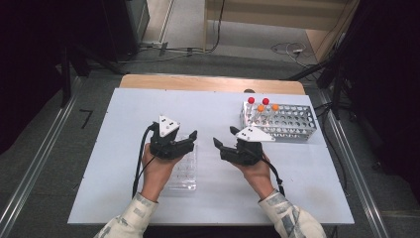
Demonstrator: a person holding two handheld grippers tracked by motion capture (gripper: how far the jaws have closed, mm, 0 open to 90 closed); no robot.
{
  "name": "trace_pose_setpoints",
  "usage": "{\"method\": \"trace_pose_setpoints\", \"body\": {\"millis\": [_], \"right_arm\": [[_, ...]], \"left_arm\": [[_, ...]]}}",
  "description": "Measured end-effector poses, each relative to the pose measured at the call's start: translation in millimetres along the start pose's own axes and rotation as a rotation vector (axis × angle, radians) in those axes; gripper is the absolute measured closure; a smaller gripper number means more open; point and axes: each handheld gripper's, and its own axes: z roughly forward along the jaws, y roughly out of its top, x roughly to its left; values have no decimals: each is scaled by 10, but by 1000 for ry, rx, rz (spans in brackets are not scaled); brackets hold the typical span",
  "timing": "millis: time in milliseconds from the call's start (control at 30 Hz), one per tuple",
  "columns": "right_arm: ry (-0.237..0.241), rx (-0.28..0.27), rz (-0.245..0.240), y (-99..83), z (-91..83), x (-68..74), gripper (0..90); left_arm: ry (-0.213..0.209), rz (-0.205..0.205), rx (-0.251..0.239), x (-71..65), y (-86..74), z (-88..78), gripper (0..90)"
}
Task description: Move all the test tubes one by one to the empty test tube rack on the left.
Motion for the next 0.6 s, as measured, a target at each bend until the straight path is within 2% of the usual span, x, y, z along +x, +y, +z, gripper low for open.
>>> {"method": "trace_pose_setpoints", "body": {"millis": [167, 367, 467, 600], "right_arm": [[-69, -22, 3, 49, -76, -188, 284], [-163, -57, 63, 124, -256, -559, 285], [-206, -41, 77, 125, -312, -739, 285], [-241, -25, 109, 85, -326, -924, 287]], "left_arm": [[16, -19, -16, 43, 3, -16, 343], [17, -60, -25, 129, 16, -42, 318], [29, -61, -24, 138, 16, -41, 296], [35, -62, -25, 137, 19, -37, 263]]}}
